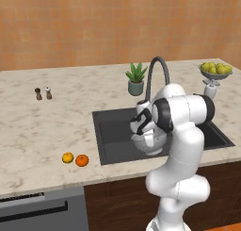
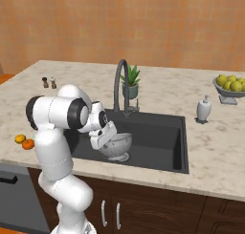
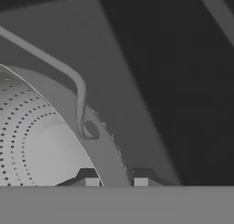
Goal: Put the colander in the sink, put the tangerine, orange in the colander, and turn on the sink faucet and pour water over the colander.
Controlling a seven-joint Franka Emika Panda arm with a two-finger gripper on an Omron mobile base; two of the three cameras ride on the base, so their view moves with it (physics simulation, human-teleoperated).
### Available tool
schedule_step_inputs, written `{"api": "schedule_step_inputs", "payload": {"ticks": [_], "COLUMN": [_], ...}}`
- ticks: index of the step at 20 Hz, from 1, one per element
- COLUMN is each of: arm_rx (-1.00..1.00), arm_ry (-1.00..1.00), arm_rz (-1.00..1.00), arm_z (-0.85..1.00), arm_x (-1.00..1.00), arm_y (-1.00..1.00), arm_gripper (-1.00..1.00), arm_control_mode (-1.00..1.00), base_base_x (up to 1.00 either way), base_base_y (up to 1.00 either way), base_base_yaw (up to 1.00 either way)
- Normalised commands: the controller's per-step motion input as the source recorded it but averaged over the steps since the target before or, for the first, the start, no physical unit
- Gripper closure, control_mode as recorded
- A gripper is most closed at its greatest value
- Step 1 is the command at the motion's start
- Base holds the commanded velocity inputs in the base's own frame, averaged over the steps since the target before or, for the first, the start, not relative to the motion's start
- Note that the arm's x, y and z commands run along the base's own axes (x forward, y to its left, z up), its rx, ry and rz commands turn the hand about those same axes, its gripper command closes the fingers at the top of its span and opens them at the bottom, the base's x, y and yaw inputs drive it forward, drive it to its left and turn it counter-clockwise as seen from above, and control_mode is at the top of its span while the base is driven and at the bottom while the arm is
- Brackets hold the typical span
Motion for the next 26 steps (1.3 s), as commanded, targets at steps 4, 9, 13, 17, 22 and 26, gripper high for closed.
{"api": "schedule_step_inputs", "payload": {"ticks": [4,9,13,17,22,26], "arm_rx": [-0.07,0.0,0.0,-0.01,-0.03,-0.03], "arm_ry": [0.0,0.0,-0.03,-0.05,-0.01,0.0], "arm_rz": [-0.25,-0.24,-0.23,-0.22,-0.23,-0.21], "arm_z": [-0.18,-0.39,-0.35,-0.22,-0.31,-0.23], "arm_x": [0.41,0.16,0.18,0.24,0.19,0.17], "arm_y": [0.31,0.38,0.32,0.32,0.32,0.17], "arm_gripper": [1.0,1.0,1.0,1.0,1.0,1.0], "arm_control_mode": [-1.0,-1.0,-1.0,-1.0,-1.0,-1.0], "base_base_x": [0.0,0.0,0.0,0.0,0.0,0.0], "base_base_y": [0.0,0.0,0.0,0.0,0.0,0.0], "base_base_yaw": [0.0,0.0,0.0,0.0,0.0,0.0]}}
